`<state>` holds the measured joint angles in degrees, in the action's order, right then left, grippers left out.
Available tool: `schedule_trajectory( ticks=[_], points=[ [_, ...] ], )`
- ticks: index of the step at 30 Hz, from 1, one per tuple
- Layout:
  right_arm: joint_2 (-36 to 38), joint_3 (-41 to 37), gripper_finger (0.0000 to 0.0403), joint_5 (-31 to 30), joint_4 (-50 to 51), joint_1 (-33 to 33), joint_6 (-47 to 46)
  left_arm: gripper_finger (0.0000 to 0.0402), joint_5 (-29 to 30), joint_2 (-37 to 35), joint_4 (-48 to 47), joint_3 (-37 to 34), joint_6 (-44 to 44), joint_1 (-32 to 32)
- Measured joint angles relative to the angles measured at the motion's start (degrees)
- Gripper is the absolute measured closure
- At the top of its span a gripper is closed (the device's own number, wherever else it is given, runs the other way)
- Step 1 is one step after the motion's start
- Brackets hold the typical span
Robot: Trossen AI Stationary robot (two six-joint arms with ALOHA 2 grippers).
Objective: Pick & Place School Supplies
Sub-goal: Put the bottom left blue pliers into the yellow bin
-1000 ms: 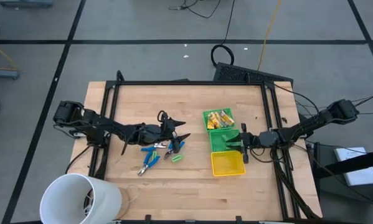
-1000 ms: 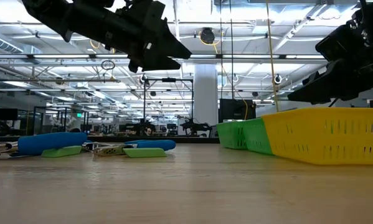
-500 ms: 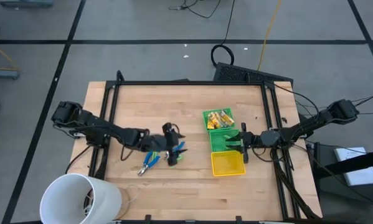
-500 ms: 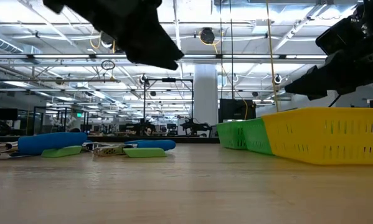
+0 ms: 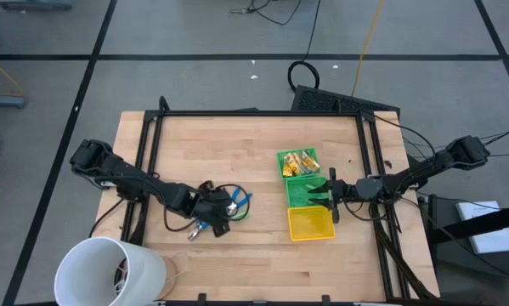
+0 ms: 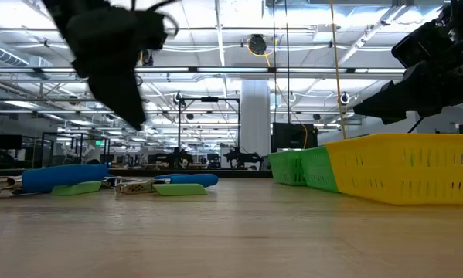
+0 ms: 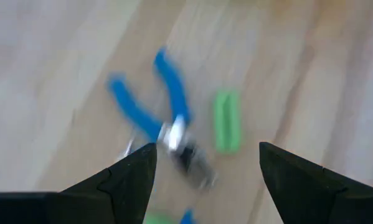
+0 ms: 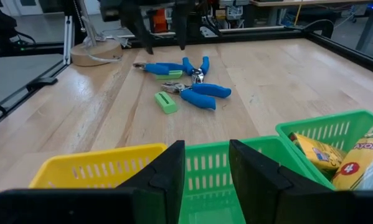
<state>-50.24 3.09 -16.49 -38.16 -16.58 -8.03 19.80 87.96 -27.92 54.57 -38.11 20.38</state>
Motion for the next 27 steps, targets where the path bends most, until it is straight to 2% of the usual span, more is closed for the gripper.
schedule_trajectory(
  ticks=[4, 7, 12, 16, 20, 27],
  points=[
    [0.0, 0.0, 0.0285, 0.0, 0.0, 0.0, -0.1, 0.0121, -1.7, 0.0, -10.7, 0.0, -10.5, 2.0],
    [0.0, 0.0, 0.0284, 0.0, 0.0, 0.0, -0.2, 0.0121, -2.9, 0.0, -14.0, -0.1, -16.9, 3.6],
    [0.0, 0.0, 0.0284, 0.0, 0.2, 0.0, -0.2, 0.0121, -3.1, 1.2, -13.8, 0.0, -19.8, 6.8],
    [0.0, 0.0, 0.0285, 0.0, 0.2, 0.0, -0.2, 0.0121, -6.8, 4.4, -14.1, -0.1, -22.0, 8.4],
    [0.0, 0.0, 0.0285, 0.1, 0.3, 0.0, -0.2, 0.0121, -11.2, 8.8, -13.8, 0.0, -21.3, 9.0],
    [0.0, 0.0, 0.0289, 0.1, 0.2, 0.0, -0.2, 0.0121, -12.6, 11.9, -13.5, 0.1, -20.5, 9.0]
  ],
)
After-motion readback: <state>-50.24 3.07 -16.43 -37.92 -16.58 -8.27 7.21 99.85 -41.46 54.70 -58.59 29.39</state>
